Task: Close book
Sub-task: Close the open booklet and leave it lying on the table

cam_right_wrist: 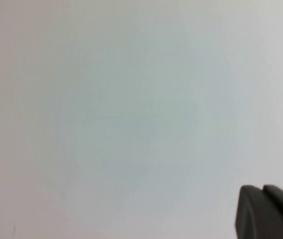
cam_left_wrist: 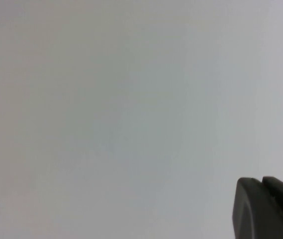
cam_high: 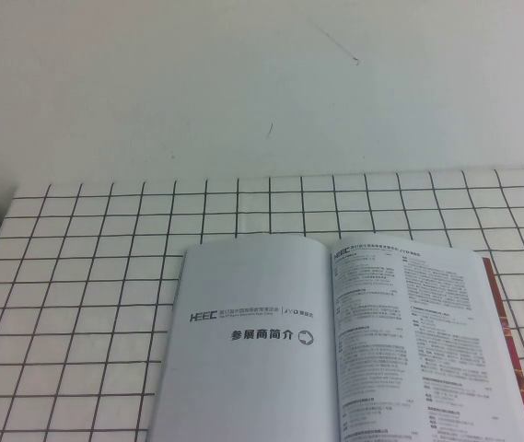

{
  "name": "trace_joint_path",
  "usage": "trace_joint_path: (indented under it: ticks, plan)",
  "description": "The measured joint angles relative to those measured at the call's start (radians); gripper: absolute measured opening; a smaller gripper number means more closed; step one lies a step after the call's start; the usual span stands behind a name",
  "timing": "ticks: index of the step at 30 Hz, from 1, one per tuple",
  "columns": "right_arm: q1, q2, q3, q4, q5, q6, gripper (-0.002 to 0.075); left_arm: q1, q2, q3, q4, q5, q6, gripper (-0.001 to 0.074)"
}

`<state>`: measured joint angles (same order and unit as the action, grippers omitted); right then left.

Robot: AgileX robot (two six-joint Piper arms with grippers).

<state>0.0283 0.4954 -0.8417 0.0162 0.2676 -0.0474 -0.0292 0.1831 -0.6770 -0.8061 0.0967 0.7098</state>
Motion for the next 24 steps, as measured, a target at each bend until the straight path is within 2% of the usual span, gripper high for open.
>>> trace_joint_path:
  ticks: [4,8,20,24]
  plan:
    - [0.000,0.149,-0.001,0.005,0.215,-0.013,-0.0003,0.000,0.172,-0.029,0.072,0.253,0.009,-0.0004]
    - [0.000,0.246,-0.001,-0.002,0.328,-0.084,-0.0003,0.000,0.314,-0.029,0.092,0.366,0.002,-0.0004]
    - [0.000,0.378,0.023,0.117,0.374,-0.113,-0.0003,0.000,0.430,-0.027,-0.024,0.391,-0.024,-0.0004]
    - [0.000,0.428,0.023,0.180,0.320,-0.113,-0.0003,0.000,0.479,-0.027,0.020,0.391,-0.151,-0.0004]
